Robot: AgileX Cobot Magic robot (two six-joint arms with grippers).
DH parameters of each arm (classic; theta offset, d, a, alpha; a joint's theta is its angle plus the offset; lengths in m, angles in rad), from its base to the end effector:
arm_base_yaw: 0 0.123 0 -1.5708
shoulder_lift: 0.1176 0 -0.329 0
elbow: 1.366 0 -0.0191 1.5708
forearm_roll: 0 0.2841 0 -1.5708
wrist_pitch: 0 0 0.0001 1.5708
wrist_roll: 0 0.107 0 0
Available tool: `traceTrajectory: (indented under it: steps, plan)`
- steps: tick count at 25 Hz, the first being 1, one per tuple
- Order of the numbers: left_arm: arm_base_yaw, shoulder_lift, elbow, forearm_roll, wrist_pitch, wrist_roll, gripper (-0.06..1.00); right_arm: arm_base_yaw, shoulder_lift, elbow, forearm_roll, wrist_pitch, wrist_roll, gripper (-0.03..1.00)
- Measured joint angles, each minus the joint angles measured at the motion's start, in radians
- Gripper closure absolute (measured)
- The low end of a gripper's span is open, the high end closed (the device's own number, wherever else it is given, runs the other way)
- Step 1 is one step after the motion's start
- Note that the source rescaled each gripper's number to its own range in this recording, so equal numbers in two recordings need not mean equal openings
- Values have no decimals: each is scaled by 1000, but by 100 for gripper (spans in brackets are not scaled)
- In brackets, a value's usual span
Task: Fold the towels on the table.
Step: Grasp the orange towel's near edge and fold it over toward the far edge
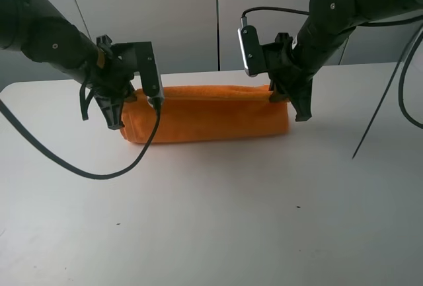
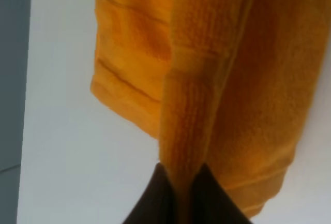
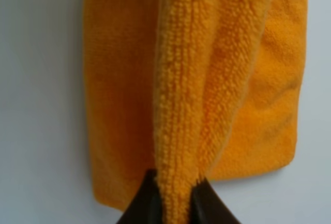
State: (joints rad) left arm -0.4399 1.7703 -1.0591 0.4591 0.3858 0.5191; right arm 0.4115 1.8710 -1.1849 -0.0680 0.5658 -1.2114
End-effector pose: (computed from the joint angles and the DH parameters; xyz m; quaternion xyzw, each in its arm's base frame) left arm 0.3728 -0.1557 0.1978 0.5904 0.7477 0.1512 0.2638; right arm 0.3876 0.1649 0.1811 -0.7268 0.6562 -0.1002 0.1764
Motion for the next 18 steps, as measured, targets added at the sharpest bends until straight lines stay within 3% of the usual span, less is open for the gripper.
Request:
traceTrajectory:
  steps: [5,18]
  plan:
    - [32,45,-30,0,-67,-17,94,-21,44,-45,4,-16,0,97]
    - [54,225,-170,28,-127,-45,94,-52,145,-77,-27,-96,10,97]
